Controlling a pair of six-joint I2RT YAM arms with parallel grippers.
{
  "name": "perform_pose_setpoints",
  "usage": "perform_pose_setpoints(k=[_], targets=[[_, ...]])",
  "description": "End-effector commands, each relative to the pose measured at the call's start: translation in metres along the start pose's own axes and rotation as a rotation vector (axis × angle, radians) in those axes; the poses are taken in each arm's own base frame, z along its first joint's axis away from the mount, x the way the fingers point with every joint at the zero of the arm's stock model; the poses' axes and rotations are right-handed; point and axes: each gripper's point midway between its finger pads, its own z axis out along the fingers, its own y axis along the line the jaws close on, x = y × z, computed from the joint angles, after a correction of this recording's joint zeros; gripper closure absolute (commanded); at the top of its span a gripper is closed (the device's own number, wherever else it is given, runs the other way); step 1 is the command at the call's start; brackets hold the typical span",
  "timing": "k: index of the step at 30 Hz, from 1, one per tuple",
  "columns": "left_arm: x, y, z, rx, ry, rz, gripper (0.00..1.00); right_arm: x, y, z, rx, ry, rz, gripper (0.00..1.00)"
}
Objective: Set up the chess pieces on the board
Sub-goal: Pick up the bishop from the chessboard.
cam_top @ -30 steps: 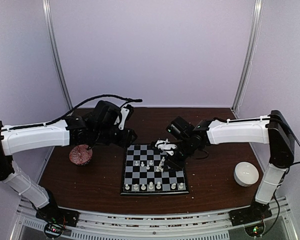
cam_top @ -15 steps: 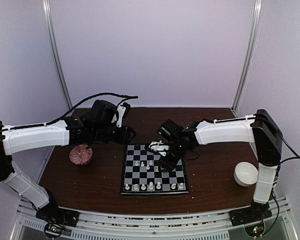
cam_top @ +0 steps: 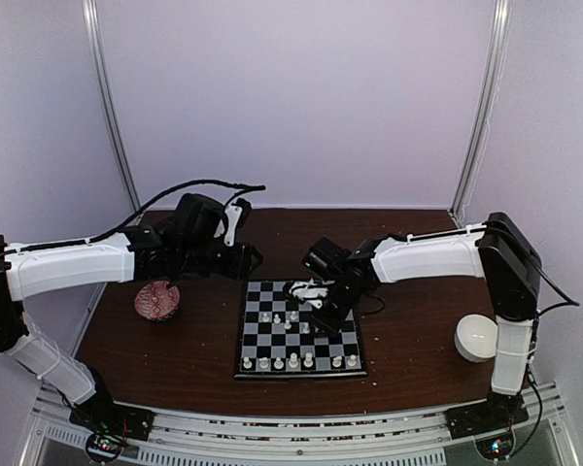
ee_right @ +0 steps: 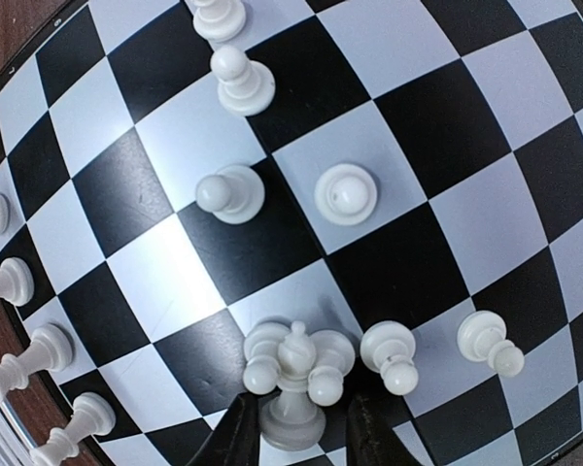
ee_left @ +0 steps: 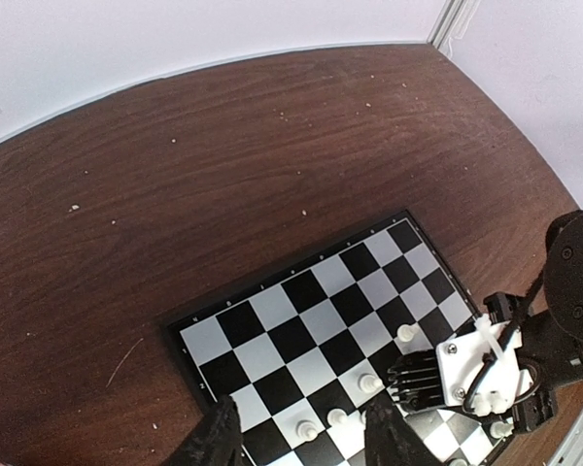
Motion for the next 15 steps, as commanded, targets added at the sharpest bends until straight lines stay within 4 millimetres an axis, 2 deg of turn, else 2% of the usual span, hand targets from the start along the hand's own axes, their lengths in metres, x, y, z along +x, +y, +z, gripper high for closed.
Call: perform_pose_setpoints(k=[1,7,11,15], targets=[[-0.01,-0.003,0.002,0.023,-0.035,0.003,0.56,0.008,0.0,-0.002,0.011,0.02,0.003,0.7],[-0.008,-0.005,0.006,0.032,-0.021,0.004,0.56,0.004,-0.001,-0.01,0.021,-0.009,0.0,0.79],[-0.008,-0.007,0.008,0.045,-0.02,0.002,0.56,0.001,-0.005,-0.024,0.013,-0.054,0.018,0.83],[-0.014,-0.019,0.01,0.15,-0.037,-0.031,0.46,-0.003,0.002,-0.046,-0.063,-0.152,-0.007,0.84]])
